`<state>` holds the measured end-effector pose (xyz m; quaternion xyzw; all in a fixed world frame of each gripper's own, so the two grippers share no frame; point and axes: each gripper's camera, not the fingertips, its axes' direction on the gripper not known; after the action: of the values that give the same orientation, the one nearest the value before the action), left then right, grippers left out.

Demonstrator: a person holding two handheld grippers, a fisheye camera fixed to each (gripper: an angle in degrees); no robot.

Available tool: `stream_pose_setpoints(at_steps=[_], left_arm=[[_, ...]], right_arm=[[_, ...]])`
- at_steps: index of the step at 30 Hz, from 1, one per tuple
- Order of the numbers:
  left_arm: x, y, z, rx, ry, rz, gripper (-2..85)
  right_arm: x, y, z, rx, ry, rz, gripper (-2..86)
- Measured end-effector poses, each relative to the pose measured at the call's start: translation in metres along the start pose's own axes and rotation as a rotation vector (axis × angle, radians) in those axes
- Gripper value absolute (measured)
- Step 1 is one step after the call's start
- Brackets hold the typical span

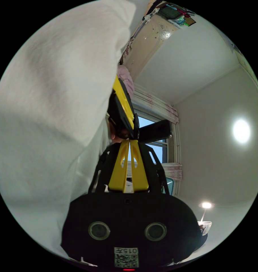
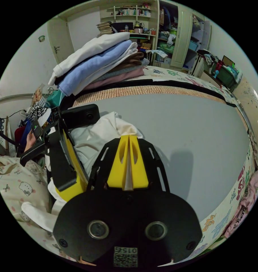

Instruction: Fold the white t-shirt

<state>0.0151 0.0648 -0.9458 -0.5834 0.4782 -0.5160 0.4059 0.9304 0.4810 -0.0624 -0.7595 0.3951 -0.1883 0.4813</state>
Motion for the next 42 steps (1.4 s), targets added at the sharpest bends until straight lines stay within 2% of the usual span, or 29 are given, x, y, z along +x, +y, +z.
stream_pose_setpoints(at_steps=[42], left_arm=[[0.019, 0.016, 0.002, -0.001, -0.001, -0.002, -0.9]], right_arm=[[0.034, 0.012, -0.001, -0.007, -0.007, 0.009, -0.9]])
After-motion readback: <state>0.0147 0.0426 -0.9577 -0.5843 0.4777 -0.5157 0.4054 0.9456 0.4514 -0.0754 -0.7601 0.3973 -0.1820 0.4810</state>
